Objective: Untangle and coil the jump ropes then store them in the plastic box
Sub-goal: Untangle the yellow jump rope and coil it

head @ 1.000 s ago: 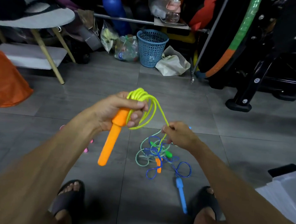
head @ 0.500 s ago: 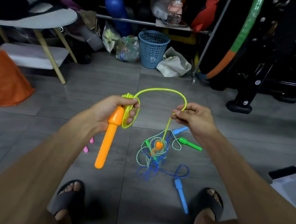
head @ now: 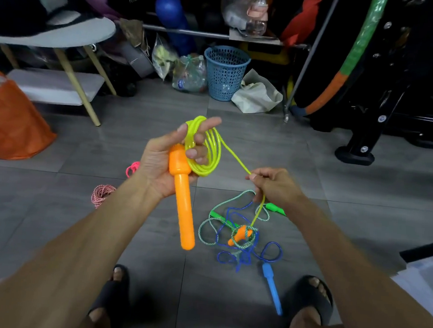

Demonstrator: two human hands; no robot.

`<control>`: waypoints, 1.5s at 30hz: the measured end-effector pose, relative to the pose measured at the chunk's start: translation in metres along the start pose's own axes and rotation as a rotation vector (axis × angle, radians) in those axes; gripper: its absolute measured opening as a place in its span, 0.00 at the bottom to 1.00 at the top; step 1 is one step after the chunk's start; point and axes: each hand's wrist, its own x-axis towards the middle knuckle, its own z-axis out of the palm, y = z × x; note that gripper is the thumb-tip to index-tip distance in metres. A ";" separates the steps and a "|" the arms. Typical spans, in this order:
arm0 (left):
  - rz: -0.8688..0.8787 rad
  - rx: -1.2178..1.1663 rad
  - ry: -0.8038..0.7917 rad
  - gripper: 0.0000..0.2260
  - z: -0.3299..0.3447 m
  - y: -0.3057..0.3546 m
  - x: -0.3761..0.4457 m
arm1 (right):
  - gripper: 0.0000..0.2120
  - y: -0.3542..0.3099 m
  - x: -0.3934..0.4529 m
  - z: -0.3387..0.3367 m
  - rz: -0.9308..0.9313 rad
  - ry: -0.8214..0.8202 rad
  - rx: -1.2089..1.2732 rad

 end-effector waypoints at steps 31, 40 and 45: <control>-0.525 1.127 0.097 0.06 0.007 -0.002 0.004 | 0.25 -0.009 -0.019 0.019 -0.320 -0.097 -0.320; -0.134 0.507 0.012 0.12 0.013 0.015 0.002 | 0.12 0.027 -0.008 0.043 -0.197 -0.202 -0.233; -0.068 0.469 0.115 0.07 0.007 0.017 0.005 | 0.10 0.015 -0.011 0.059 -0.321 -0.074 -0.197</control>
